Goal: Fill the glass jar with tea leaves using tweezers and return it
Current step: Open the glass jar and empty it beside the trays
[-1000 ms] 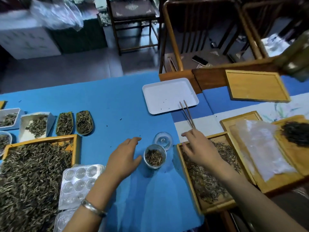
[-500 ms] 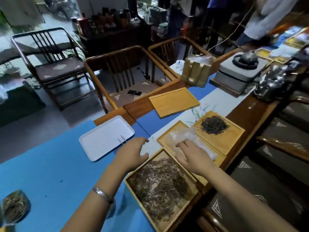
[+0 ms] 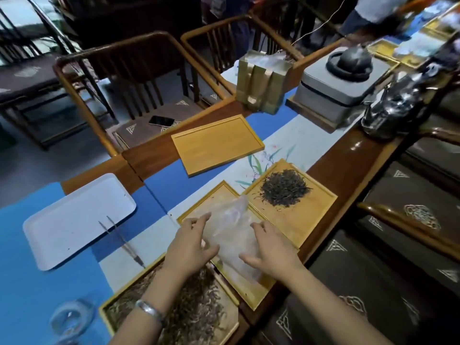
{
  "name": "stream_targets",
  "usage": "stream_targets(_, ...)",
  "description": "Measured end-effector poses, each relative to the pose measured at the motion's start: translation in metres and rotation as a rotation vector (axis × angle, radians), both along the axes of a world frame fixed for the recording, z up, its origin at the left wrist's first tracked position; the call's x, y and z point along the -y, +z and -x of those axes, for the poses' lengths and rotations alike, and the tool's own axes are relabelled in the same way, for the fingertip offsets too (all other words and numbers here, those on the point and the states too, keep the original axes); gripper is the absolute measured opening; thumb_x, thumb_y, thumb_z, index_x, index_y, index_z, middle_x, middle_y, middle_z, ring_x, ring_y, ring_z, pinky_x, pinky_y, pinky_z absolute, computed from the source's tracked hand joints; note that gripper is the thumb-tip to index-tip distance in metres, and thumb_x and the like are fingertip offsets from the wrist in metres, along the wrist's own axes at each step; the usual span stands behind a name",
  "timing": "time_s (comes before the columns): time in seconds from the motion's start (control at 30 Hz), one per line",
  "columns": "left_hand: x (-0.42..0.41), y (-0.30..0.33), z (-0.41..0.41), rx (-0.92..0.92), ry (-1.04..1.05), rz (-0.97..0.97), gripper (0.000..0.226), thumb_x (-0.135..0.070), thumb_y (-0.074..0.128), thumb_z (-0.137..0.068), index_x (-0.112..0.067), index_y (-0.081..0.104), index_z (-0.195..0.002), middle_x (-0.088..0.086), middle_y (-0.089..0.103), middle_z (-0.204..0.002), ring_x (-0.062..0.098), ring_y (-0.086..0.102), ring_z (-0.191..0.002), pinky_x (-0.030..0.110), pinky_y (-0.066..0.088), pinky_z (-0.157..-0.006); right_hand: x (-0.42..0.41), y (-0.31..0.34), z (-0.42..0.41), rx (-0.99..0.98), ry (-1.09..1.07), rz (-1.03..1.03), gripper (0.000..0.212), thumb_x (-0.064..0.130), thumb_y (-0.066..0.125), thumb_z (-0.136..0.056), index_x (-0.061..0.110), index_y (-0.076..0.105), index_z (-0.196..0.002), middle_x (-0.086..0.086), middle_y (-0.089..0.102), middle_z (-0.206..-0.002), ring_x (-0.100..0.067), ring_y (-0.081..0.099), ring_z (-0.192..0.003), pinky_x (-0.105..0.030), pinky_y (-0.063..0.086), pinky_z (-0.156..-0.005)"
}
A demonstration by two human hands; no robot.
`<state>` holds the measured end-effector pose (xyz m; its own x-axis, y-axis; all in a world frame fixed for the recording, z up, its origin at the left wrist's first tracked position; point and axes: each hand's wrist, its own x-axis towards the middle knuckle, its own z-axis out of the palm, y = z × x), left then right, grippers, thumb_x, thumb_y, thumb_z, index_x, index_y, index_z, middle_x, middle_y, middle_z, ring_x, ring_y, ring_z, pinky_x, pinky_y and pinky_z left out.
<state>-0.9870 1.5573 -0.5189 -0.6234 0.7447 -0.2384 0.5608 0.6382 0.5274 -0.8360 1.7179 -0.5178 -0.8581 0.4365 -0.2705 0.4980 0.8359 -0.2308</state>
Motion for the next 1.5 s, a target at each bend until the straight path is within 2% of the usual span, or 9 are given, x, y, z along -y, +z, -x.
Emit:
stream_targets(0.13, -0.012, -0.023, -0.005, 0.031, 0.068, 0.052, 0.105, -0.061, 0.067, -0.067, -0.039, 0.008, -0.151, 0.009, 0.026, -0.148, 0.028, 0.042, -0.129, 0.039, 0.045, -0.098, -0.004, -0.03, 0.008, 0.069, -0.026, 0.006, 0.112, 0.081, 0.051, -0.061, 0.015, 0.018, -0.145, -0.012, 0.032, -0.141, -0.029, 0.036, -0.128, -0.039, 0.04, -0.102)
stream_targets(0.27, -0.031, -0.039, -0.004, -0.054, 0.033, 0.155, 0.105, -0.062, 0.066, -0.065, -0.038, 0.009, -0.15, 0.01, 0.018, -0.153, 0.03, 0.024, -0.139, 0.04, 0.039, -0.105, -0.004, -0.05, 0.014, 0.083, -0.032, 0.007, 0.123, 0.087, 0.046, -0.055, 0.015, 0.009, -0.148, -0.012, 0.021, -0.15, -0.03, 0.026, -0.134, -0.04, 0.035, -0.106)
stream_targets(0.4, -0.038, -0.055, -0.008, -0.097, 0.004, 0.198, 0.087, -0.055, 0.065, -0.073, -0.032, 0.025, -0.147, 0.01, 0.026, -0.146, 0.028, 0.03, -0.133, 0.035, 0.041, -0.102, -0.003, -0.064, 0.013, 0.01, 0.018, -0.017, 0.101, 0.072, 0.051, -0.07, 0.013, 0.018, -0.145, -0.008, 0.037, -0.134, -0.024, 0.036, -0.119, -0.033, 0.038, -0.101)
stream_targets(0.63, -0.031, -0.05, -0.014, -0.077, 0.045, 0.049, 0.037, -0.039, 0.058, -0.084, -0.028, 0.046, -0.118, 0.0, 0.043, -0.117, 0.018, 0.047, -0.103, 0.03, 0.051, -0.074, 0.005, -0.061, 0.012, -0.1, 0.094, 0.113, 0.054, 0.045, 0.05, -0.087, 0.018, 0.036, -0.131, -0.002, 0.048, -0.119, -0.019, 0.049, -0.107, -0.029, 0.046, -0.087)
stream_targets(0.77, -0.011, -0.025, -0.008, -0.128, 0.065, -0.091, 0.045, -0.035, 0.063, -0.083, -0.03, 0.048, -0.125, -0.004, 0.043, -0.122, 0.014, 0.046, -0.112, 0.026, 0.049, -0.076, 0.016, -0.044, 0.012, -0.229, 0.069, 0.141, 0.047, 0.045, 0.052, -0.087, 0.019, 0.042, -0.126, 0.0, 0.048, -0.117, -0.015, 0.052, -0.104, -0.025, 0.048, -0.082)
stream_targets(0.93, 0.04, 0.021, 0.001, -0.206, 0.13, -0.192, 0.058, -0.037, 0.058, -0.086, -0.038, 0.035, -0.139, -0.009, 0.043, -0.127, 0.01, 0.045, -0.117, 0.028, 0.052, -0.077, 0.049, -0.013, 0.029, -0.329, 0.083, 0.178, 0.05, 0.047, 0.056, -0.085, 0.024, 0.039, -0.127, 0.005, 0.046, -0.117, -0.011, 0.051, -0.101, -0.021, 0.046, -0.075)
stream_targets(1.13, 0.131, 0.054, 0.003, -0.201, 0.399, -0.284, 0.071, -0.028, 0.068, -0.085, -0.02, 0.034, -0.146, 0.001, 0.05, -0.131, 0.016, 0.048, -0.121, 0.022, 0.038, -0.088, 0.13, 0.014, 0.054, -0.374, 0.215, 0.209, 0.048, 0.047, 0.056, -0.085, 0.023, 0.042, -0.124, 0.005, 0.047, -0.114, -0.013, 0.053, -0.101, -0.018, 0.04, -0.072)
stream_targets(1.33, 0.247, 0.064, -0.01, -0.251, 0.553, -0.285, 0.082, -0.043, 0.074, -0.079, -0.016, 0.035, -0.145, 0.004, 0.049, -0.136, 0.019, 0.049, -0.124, 0.024, 0.036, -0.093, 0.224, 0.021, 0.054, -0.376, 0.304, 0.219, 0.053, 0.048, 0.057, -0.085, 0.02, 0.044, -0.127, 0.001, 0.049, -0.115, -0.017, 0.052, -0.106, -0.026, 0.045, -0.08)
stream_targets(1.5, 0.342, 0.066, -0.038, -0.026, 0.684, -0.348, 0.086, -0.066, 0.058, -0.079, -0.029, 0.024, -0.149, -0.01, 0.04, -0.137, 0.004, 0.048, -0.118, 0.028, 0.043, -0.097, 0.305, 0.02, 0.023, -0.429, 0.31, 0.297, 0.054, 0.051, 0.055, -0.084, 0.019, 0.044, -0.126, 0.004, 0.046, -0.116, -0.013, 0.052, -0.105, -0.018, 0.04, -0.078)
